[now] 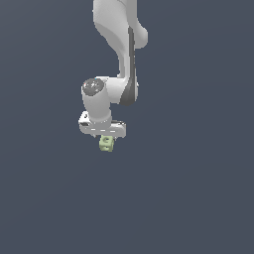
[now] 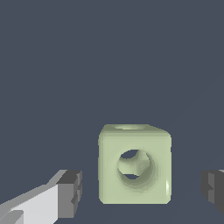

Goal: Pick up the object and move it to a goal position.

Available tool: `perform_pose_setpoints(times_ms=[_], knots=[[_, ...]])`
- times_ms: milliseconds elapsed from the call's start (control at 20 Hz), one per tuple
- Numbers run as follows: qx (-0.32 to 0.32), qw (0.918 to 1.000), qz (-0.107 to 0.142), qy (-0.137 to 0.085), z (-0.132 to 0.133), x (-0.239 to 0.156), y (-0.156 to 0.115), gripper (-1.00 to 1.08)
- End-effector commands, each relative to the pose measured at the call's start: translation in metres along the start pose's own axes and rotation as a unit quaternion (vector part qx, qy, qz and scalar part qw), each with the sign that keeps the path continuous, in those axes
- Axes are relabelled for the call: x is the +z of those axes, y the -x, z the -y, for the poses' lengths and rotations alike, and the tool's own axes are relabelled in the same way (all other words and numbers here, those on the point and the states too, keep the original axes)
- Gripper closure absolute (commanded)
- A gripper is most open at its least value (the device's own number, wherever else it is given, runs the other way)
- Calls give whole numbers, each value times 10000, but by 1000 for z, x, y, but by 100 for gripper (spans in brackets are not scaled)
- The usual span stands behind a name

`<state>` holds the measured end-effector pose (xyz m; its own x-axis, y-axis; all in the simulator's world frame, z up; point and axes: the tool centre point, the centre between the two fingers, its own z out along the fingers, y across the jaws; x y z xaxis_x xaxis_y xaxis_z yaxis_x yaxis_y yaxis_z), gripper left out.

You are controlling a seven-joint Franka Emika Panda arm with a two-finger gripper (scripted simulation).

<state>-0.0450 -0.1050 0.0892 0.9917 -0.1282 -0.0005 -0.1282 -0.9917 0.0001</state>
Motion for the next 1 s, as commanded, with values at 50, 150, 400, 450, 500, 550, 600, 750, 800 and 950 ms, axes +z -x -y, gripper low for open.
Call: perform_pose_setpoints(times_ms=[50,150,400,450,500,550,600,750,800,950], knots=[[-1,10000,2,0,0,7,0,-92],[-1,10000,2,0,0,16,1,-92],[1,10000,0,0,-1,40,2,-92],[1,10000,0,0,-1,43,2,-92],[1,10000,0,0,-1,46,2,-92],[1,10000,0,0,-1,48,1,-92],[1,10000,0,0,-1,49,1,-92],[1,10000,0,0,-1,50,1,108],[1,10000,0,0,-1,50,1,108],[1,10000,0,0,-1,50,1,108]])
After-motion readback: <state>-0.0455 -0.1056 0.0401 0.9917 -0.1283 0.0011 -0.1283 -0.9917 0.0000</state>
